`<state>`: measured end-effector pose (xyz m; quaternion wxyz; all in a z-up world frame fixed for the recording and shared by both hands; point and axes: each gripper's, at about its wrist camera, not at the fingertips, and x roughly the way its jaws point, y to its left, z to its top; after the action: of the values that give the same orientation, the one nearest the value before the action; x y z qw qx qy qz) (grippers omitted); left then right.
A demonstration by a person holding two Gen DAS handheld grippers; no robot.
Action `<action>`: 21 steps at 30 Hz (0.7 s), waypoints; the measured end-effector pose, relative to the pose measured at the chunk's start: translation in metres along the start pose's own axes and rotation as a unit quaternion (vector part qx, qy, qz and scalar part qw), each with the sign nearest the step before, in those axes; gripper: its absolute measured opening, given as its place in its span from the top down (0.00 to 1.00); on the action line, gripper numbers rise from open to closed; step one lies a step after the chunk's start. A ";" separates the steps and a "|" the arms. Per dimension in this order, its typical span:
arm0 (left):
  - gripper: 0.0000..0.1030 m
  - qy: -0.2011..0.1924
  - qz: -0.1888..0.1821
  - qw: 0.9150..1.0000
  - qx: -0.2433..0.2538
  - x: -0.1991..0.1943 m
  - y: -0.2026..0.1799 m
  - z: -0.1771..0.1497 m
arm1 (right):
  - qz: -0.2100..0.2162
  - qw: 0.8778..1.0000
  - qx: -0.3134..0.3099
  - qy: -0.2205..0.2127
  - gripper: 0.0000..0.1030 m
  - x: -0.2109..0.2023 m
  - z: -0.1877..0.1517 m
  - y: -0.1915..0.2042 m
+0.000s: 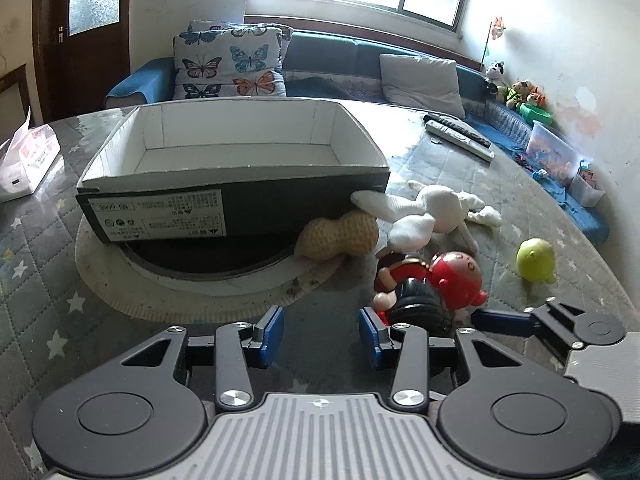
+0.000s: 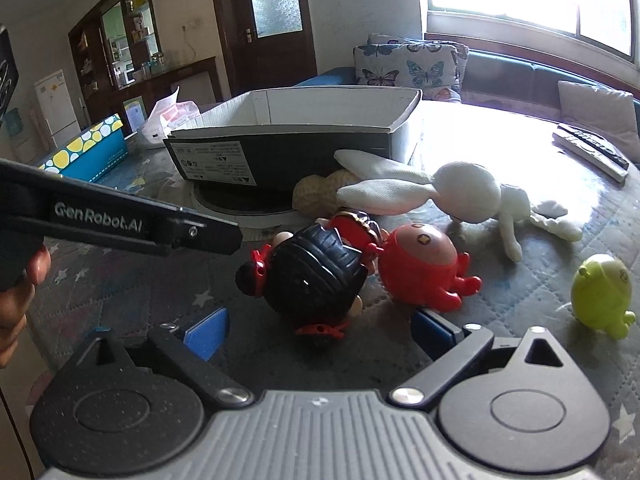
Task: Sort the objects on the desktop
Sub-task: 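Close the left gripper on the black-and-red doll and lift it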
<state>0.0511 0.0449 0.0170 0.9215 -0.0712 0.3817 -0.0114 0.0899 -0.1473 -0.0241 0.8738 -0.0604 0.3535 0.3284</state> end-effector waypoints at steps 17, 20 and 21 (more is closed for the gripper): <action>0.57 0.013 -0.053 0.998 0.014 -0.001 -0.006 0.013 | 0.010 1.000 0.002 0.004 0.09 0.012 0.011 -0.005; 0.57 0.019 -0.075 0.997 0.015 0.001 -0.006 0.014 | 0.018 1.000 -0.004 0.006 0.09 0.013 0.011 -0.002; 0.57 0.022 -0.081 0.996 0.015 0.003 -0.006 0.015 | 0.020 1.000 -0.005 0.006 0.10 0.013 0.011 -0.001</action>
<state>0.0640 0.0408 0.0259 0.9098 -0.0874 0.3948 -0.0937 0.1043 -0.1377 -0.0243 0.8644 -0.0600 0.3584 0.3476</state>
